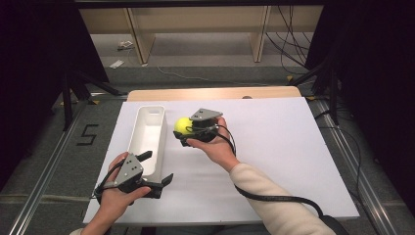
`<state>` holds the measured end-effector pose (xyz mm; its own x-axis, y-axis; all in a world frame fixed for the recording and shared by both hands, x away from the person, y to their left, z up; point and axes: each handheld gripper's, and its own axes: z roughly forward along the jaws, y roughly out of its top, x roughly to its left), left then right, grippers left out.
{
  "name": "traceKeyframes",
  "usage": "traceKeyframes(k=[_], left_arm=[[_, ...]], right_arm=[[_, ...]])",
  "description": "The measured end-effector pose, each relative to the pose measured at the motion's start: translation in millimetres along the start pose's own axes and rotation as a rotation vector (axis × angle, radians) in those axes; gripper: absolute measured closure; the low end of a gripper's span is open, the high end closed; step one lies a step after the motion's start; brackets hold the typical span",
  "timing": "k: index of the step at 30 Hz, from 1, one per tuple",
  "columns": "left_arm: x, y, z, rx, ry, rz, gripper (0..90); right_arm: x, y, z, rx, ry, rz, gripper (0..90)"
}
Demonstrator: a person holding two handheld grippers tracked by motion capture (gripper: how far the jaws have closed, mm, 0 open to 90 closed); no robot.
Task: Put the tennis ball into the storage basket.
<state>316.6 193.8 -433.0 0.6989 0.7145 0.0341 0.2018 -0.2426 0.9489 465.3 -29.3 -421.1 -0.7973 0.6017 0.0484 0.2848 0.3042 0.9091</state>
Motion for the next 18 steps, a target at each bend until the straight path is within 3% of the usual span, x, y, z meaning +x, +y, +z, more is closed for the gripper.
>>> traceKeyframes(k=[18], left_arm=[[0.2,0.0,-0.1,0.000,-0.002,0.004,0.0]], right_arm=[[1.5,2.7,1.6,-0.001,0.004,-0.004,26.5]])
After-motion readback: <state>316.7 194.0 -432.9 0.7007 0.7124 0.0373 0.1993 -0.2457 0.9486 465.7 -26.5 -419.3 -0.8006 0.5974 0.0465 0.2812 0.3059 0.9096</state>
